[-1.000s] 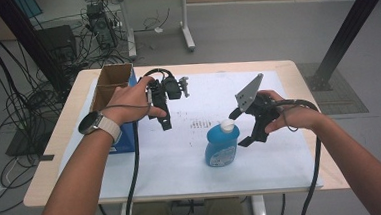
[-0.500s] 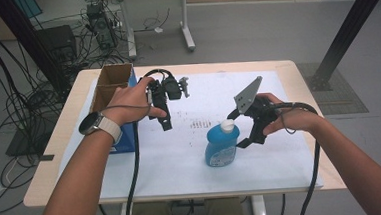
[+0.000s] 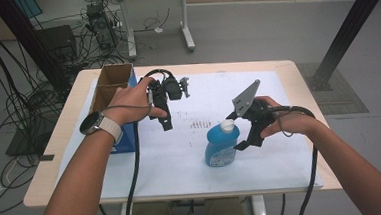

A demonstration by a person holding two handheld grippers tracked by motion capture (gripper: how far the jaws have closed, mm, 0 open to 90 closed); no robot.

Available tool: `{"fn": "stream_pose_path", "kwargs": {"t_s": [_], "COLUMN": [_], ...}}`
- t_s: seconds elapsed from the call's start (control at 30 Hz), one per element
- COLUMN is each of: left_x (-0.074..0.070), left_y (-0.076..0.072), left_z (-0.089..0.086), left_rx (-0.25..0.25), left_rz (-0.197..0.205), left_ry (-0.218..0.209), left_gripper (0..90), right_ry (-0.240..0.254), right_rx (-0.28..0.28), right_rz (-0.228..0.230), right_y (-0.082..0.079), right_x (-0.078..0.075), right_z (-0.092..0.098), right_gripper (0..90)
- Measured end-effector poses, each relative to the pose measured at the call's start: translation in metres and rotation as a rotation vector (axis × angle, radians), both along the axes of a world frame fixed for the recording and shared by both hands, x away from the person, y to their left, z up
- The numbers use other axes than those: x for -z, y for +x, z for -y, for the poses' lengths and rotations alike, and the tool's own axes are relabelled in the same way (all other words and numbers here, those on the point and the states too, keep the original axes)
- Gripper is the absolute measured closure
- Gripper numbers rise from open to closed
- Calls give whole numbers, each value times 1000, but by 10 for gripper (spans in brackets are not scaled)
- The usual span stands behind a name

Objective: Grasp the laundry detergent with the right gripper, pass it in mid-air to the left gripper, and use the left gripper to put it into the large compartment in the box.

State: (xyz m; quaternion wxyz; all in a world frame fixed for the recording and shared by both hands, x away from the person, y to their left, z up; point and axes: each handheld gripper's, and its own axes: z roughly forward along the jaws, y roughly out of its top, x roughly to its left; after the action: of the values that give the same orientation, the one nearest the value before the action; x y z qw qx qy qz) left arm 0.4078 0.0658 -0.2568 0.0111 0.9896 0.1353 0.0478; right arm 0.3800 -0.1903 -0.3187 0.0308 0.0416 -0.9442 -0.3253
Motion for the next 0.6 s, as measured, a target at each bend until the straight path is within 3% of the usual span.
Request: {"fn": "stream_pose_path", "kwargs": {"t_s": [0.6], "left_x": [1], "left_y": [0], "left_z": [0], "left_rx": [3], "left_rz": [4], "left_ry": [-3], "left_gripper": [92], "right_ry": [31], "right_rx": [8], "right_rz": [6], "right_y": [-2], "right_x": [8], "right_z": [-3], "right_gripper": [57]}}
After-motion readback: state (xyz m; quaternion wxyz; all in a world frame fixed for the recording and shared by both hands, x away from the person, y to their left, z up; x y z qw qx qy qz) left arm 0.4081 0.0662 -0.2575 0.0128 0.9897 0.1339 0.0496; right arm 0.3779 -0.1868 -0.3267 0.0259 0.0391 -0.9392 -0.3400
